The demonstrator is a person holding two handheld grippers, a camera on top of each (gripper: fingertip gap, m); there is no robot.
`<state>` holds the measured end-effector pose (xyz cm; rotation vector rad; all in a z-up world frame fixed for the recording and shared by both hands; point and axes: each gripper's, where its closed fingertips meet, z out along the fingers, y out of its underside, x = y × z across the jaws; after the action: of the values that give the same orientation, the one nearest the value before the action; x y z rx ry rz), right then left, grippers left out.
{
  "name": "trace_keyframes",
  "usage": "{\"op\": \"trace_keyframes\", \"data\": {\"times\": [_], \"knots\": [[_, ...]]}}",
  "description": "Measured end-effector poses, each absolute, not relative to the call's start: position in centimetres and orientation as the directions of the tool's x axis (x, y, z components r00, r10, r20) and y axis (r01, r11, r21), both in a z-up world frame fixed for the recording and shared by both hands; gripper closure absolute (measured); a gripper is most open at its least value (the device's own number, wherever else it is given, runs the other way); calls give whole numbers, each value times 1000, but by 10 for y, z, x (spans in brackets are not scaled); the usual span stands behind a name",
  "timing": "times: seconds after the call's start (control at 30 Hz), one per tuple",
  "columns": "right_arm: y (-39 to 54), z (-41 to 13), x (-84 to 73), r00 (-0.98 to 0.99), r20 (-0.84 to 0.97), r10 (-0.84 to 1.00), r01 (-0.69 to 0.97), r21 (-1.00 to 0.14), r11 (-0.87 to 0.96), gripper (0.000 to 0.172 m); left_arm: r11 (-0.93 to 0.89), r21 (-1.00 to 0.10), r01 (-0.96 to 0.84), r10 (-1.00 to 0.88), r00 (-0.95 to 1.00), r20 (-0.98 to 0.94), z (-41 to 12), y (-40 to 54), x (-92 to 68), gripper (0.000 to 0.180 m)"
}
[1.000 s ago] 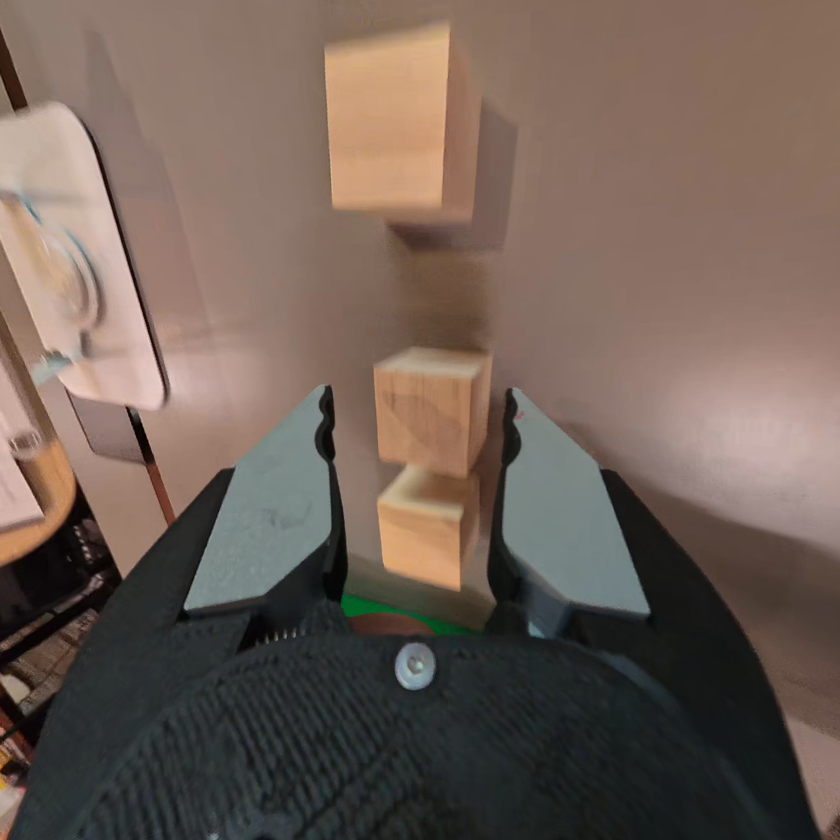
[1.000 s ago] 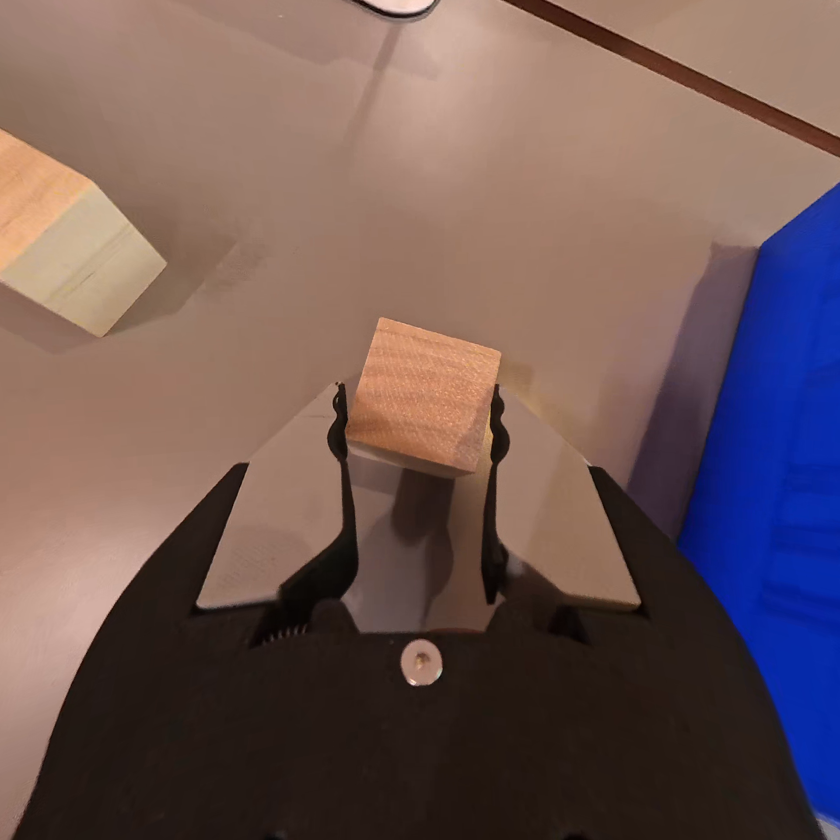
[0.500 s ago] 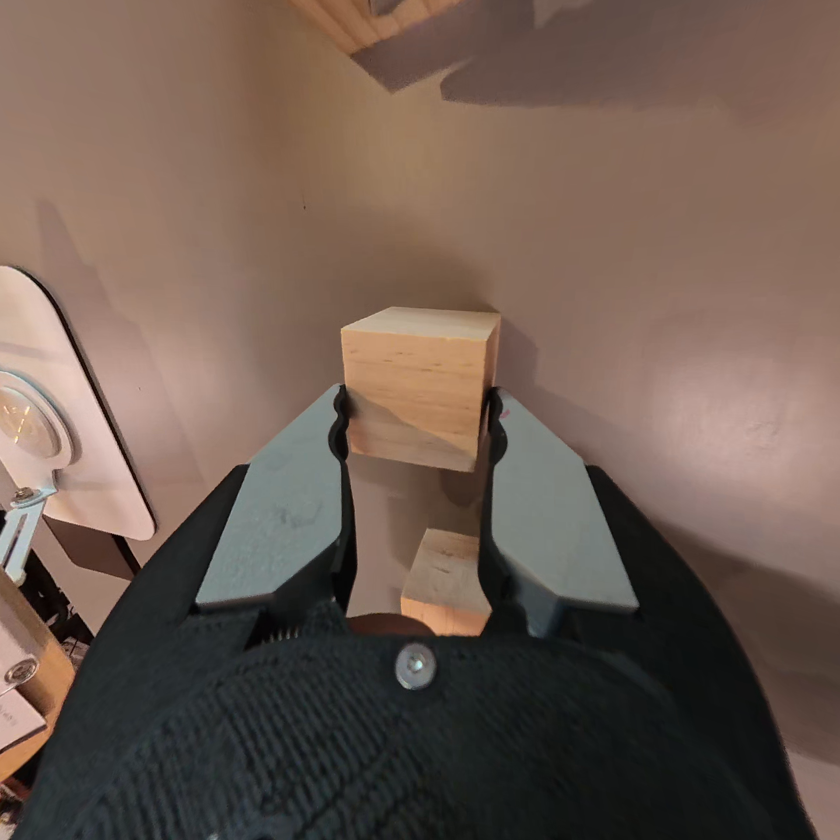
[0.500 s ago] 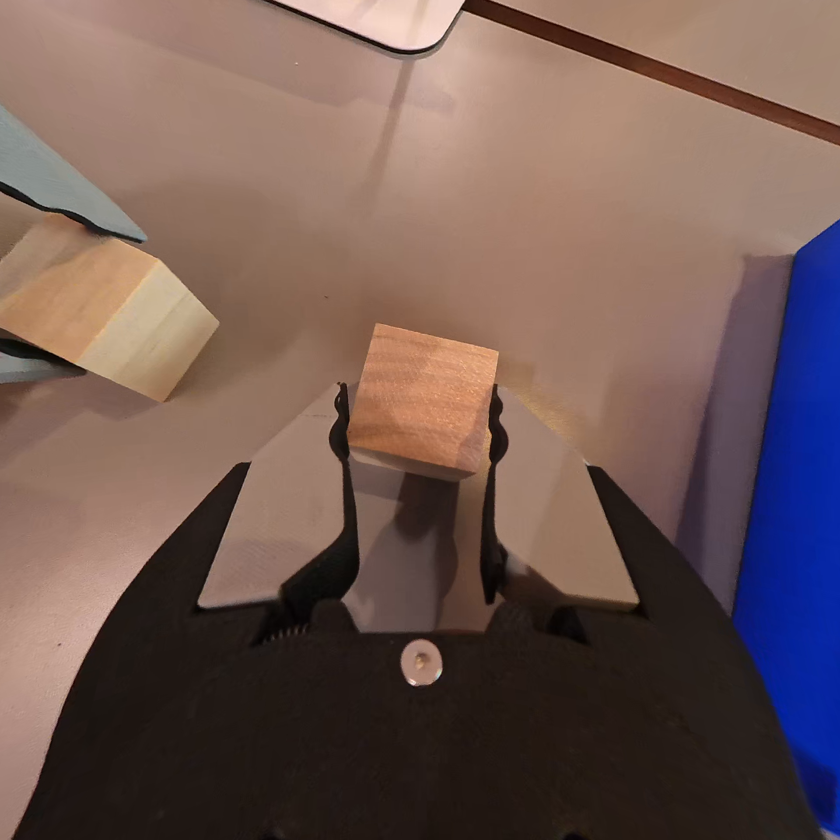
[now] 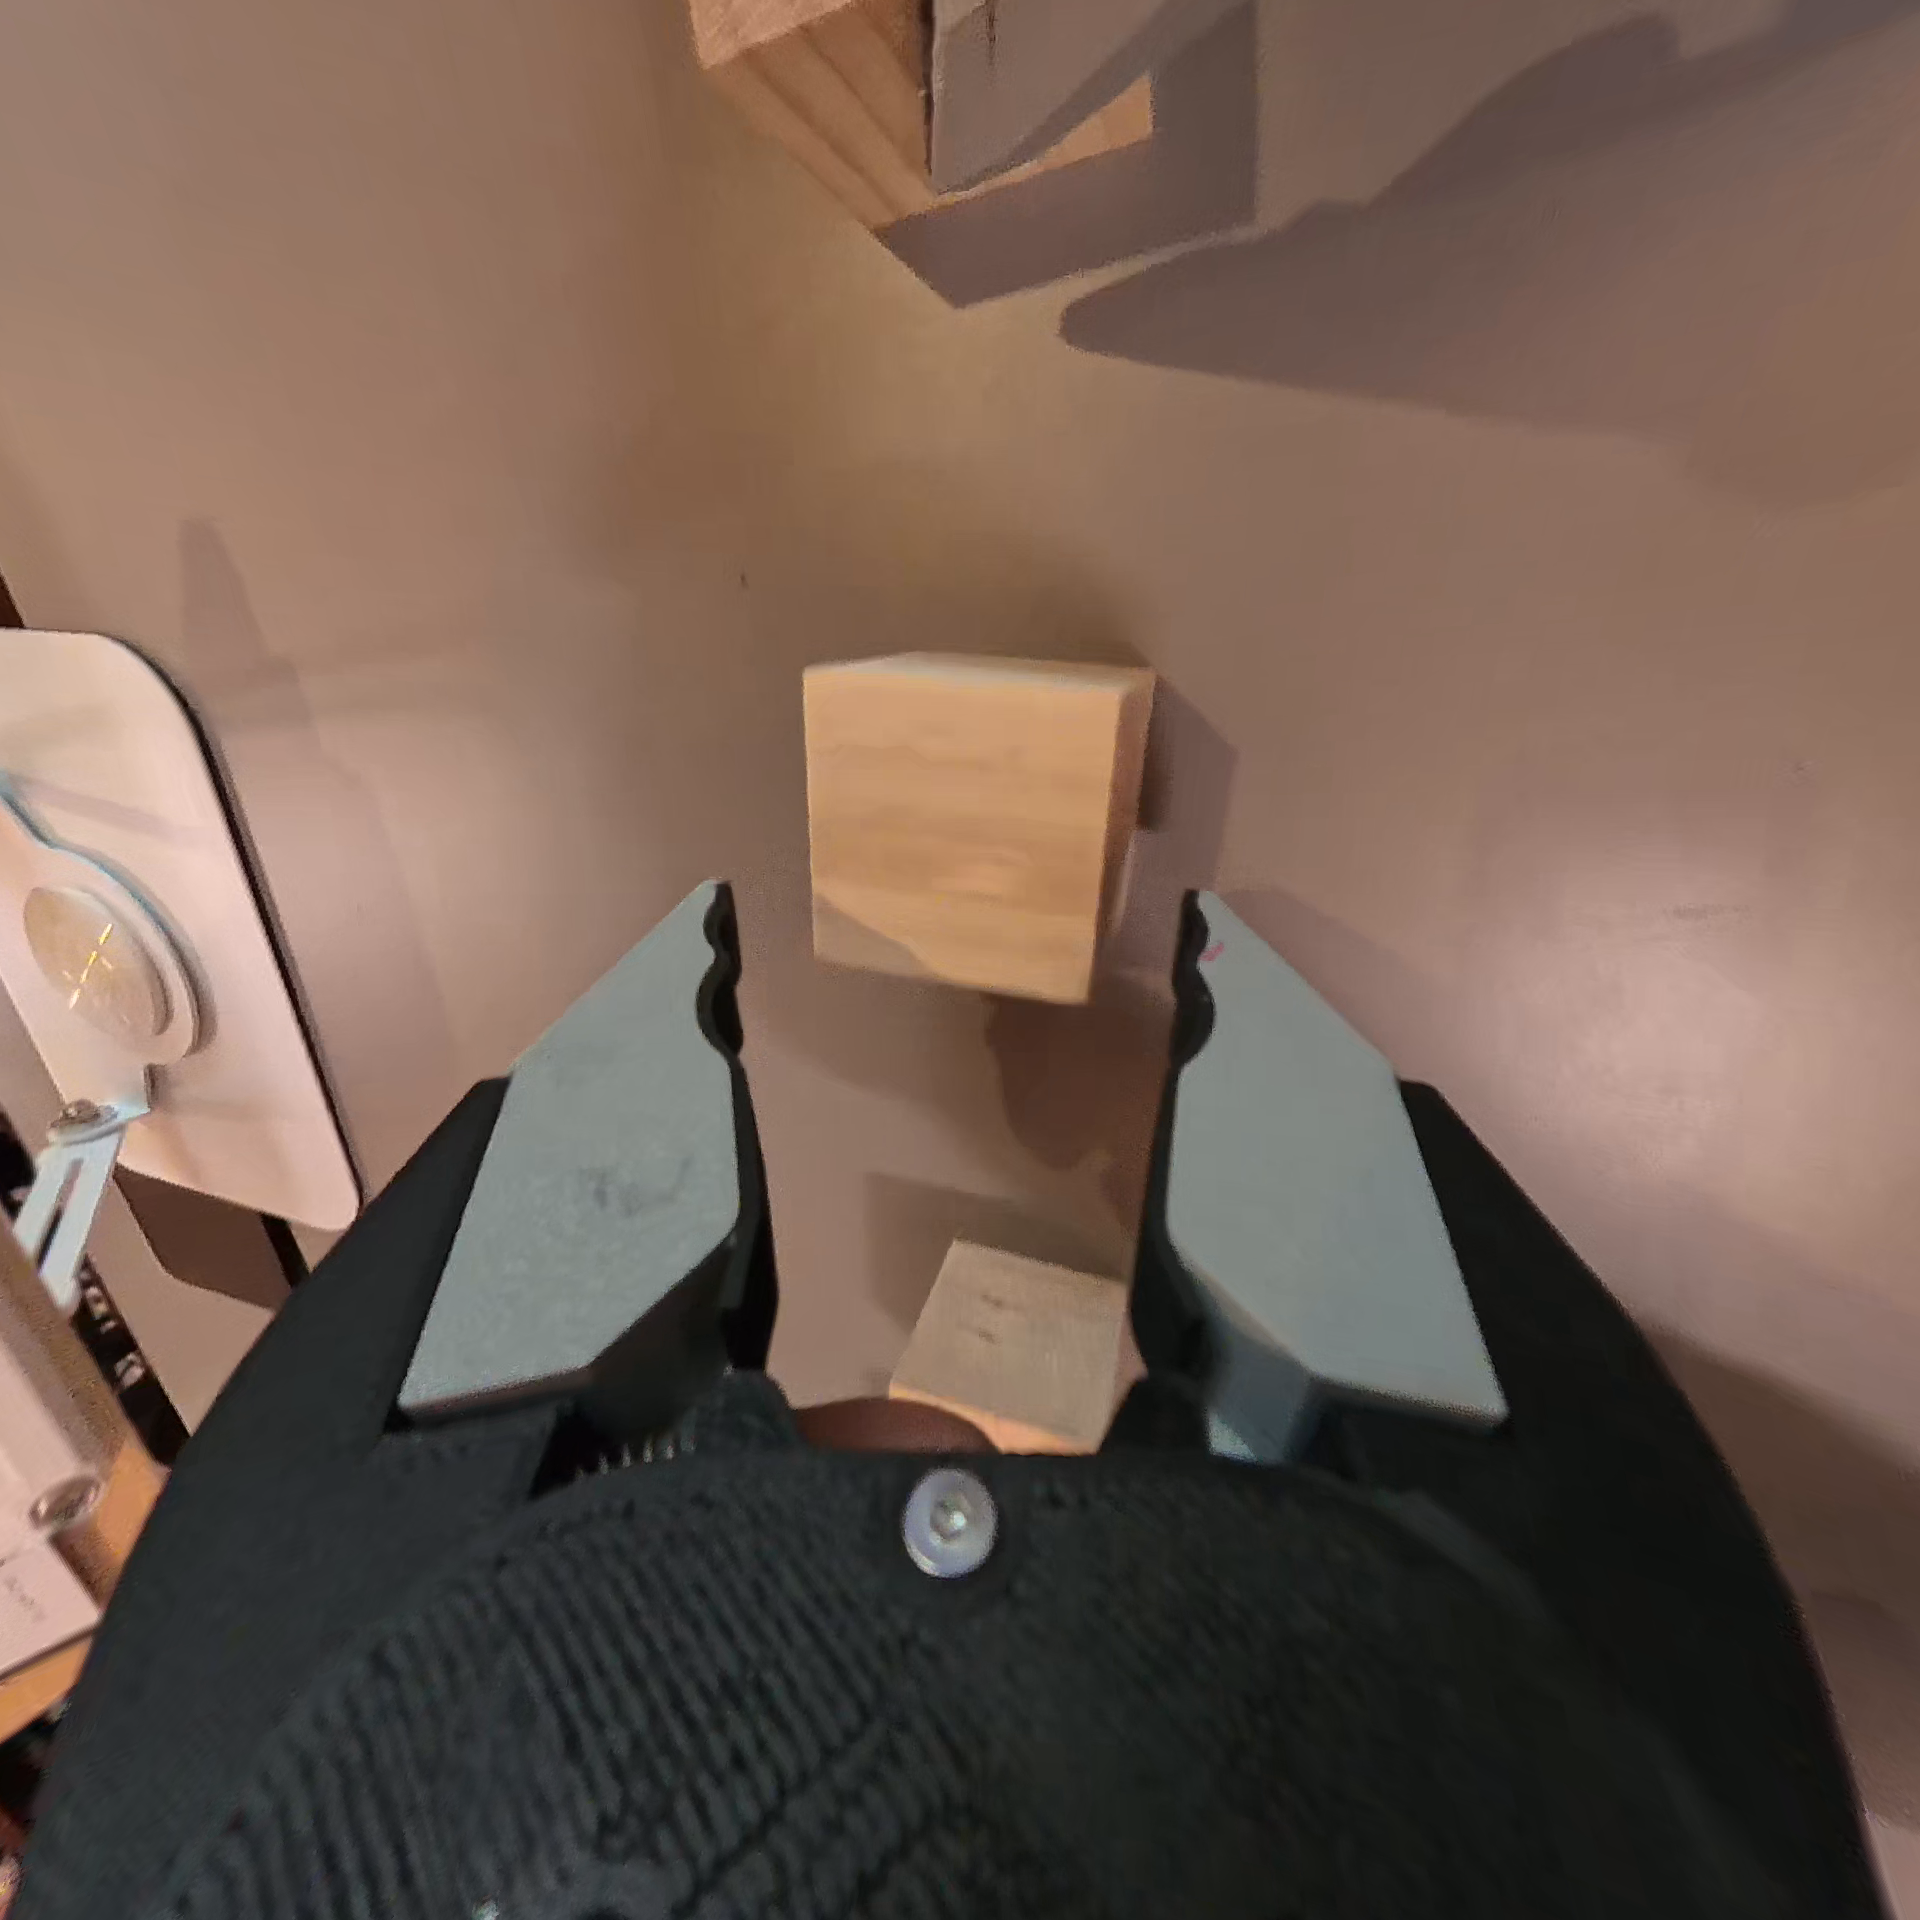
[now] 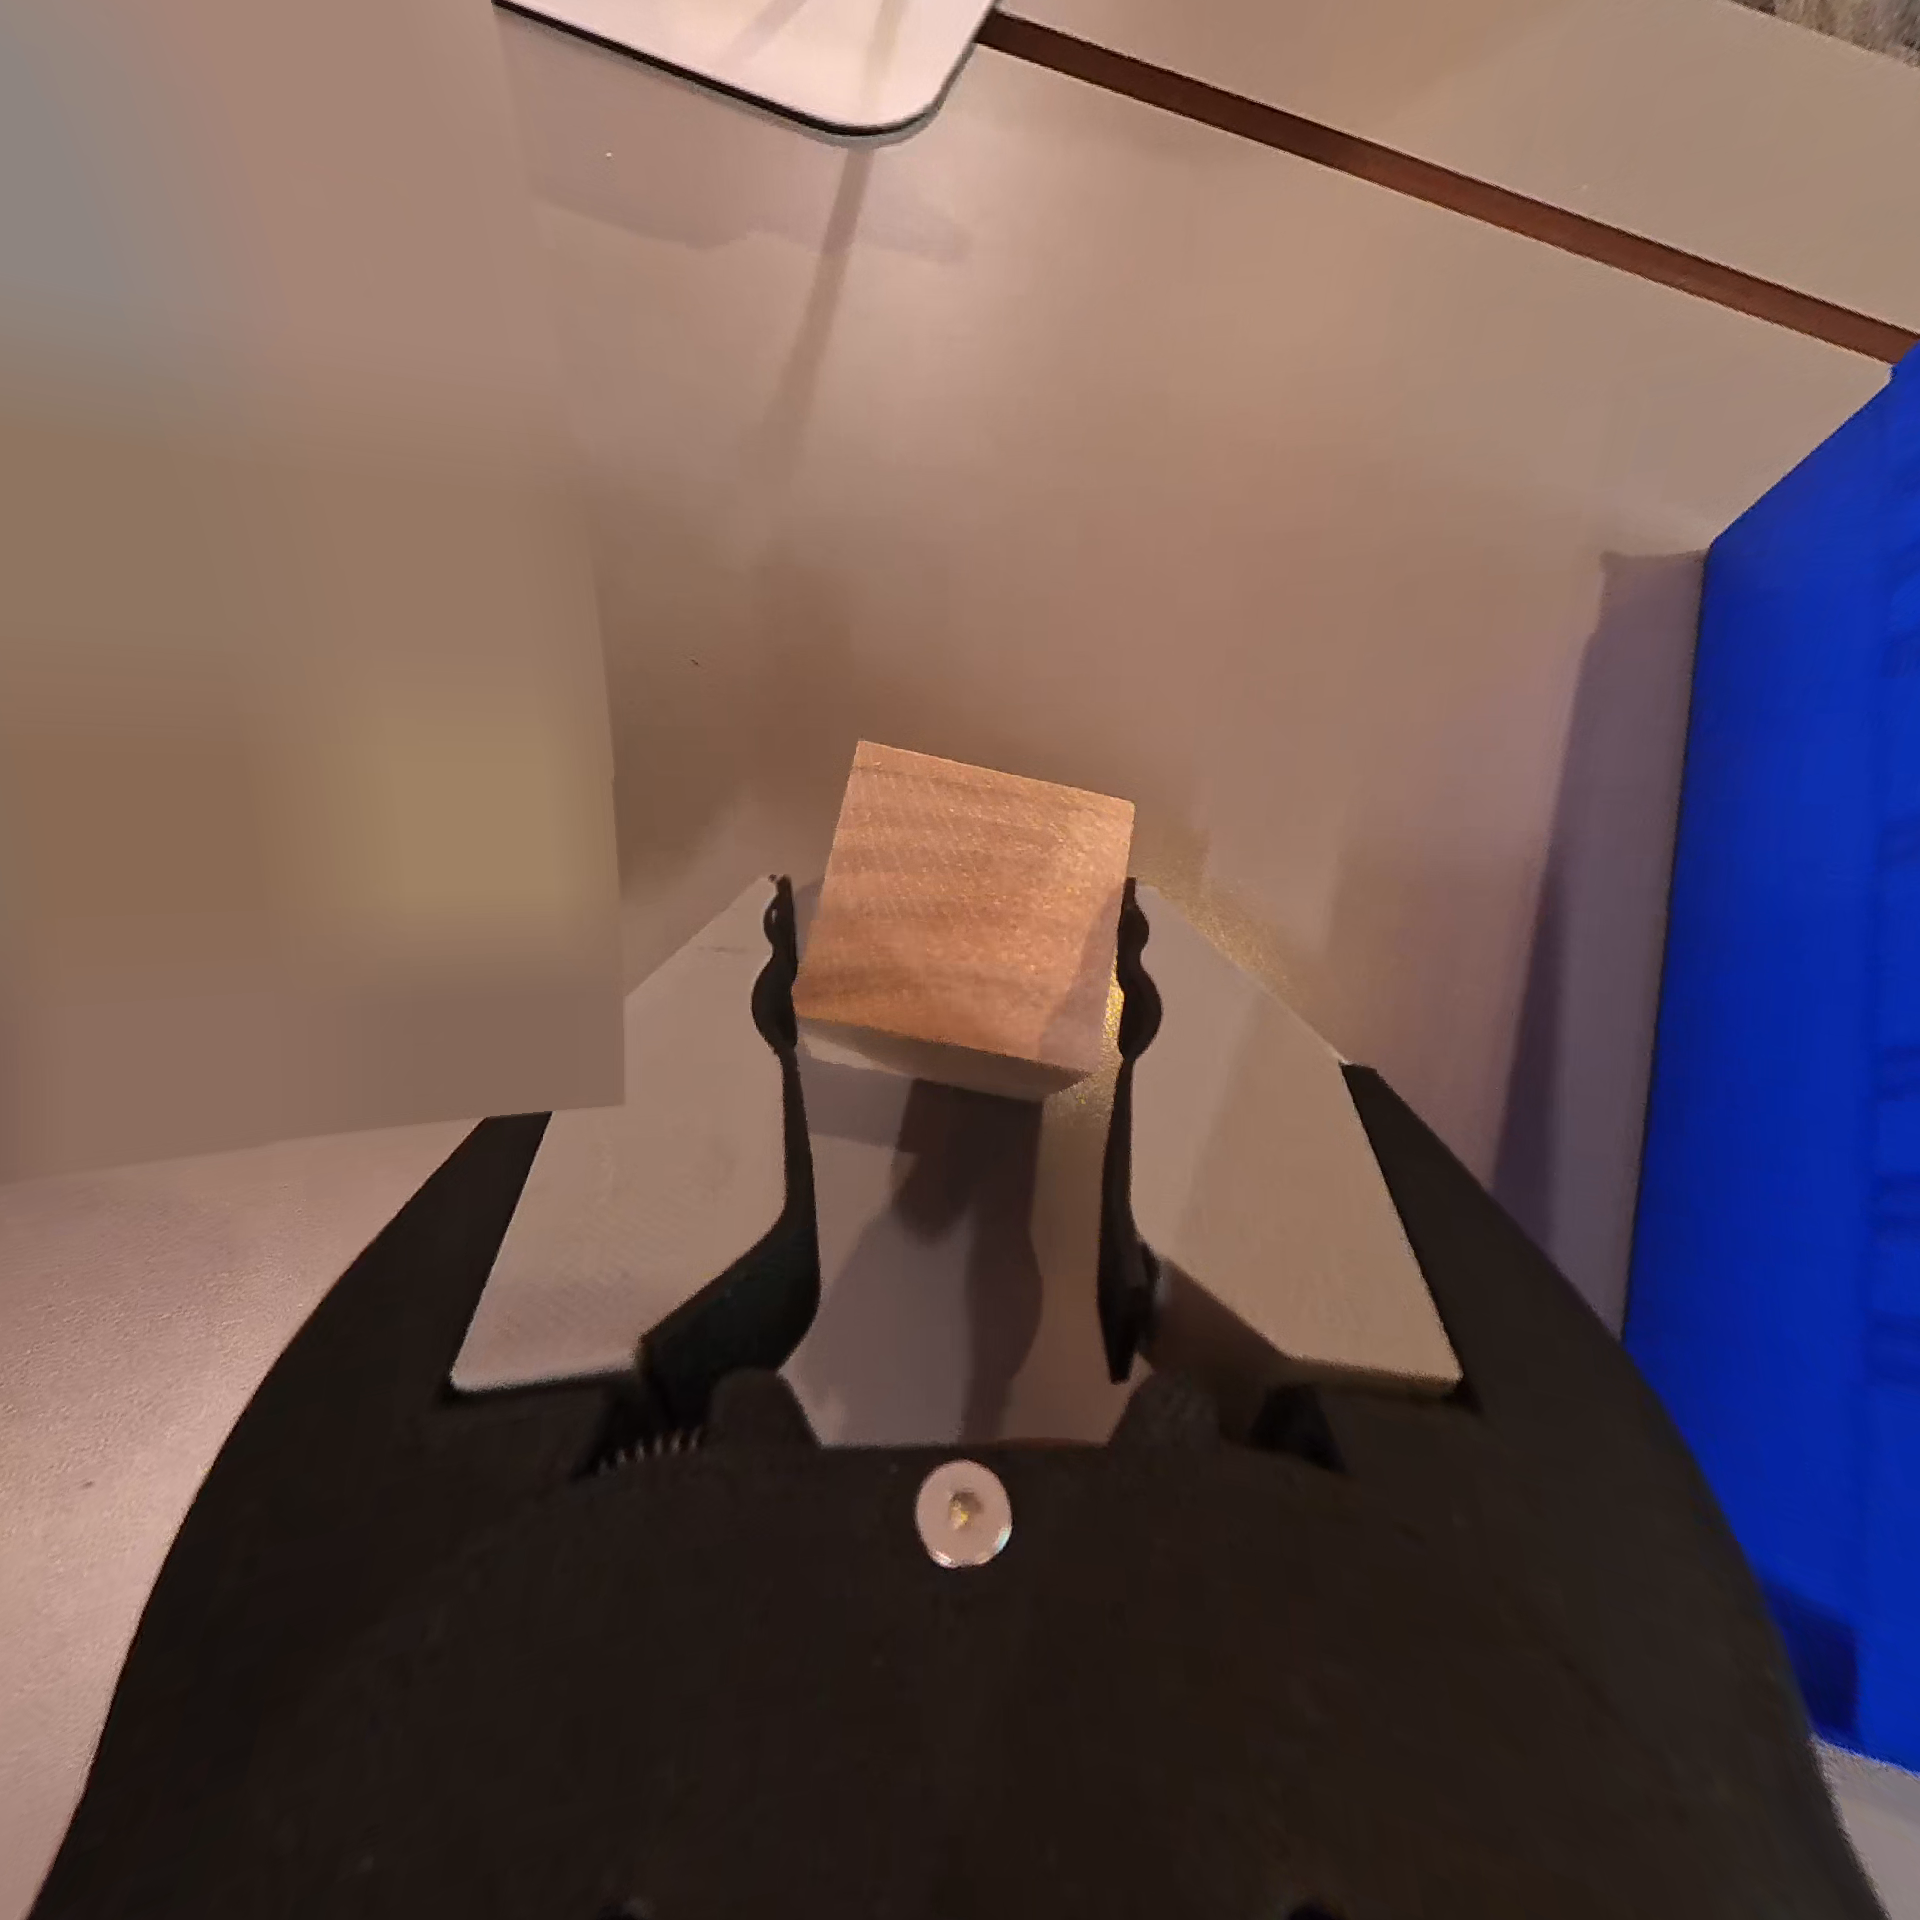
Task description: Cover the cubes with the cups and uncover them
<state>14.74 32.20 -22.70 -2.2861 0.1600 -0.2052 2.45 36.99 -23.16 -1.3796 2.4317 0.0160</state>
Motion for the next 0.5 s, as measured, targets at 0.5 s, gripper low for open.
{"op": "trace_keyframes", "data": {"times": [0.5], "knots": [[323, -178, 134, 993, -16, -118, -65, -904, -422, 97, 460, -13, -888, -862, -443, -247, -235, 440, -112, 110]]}}
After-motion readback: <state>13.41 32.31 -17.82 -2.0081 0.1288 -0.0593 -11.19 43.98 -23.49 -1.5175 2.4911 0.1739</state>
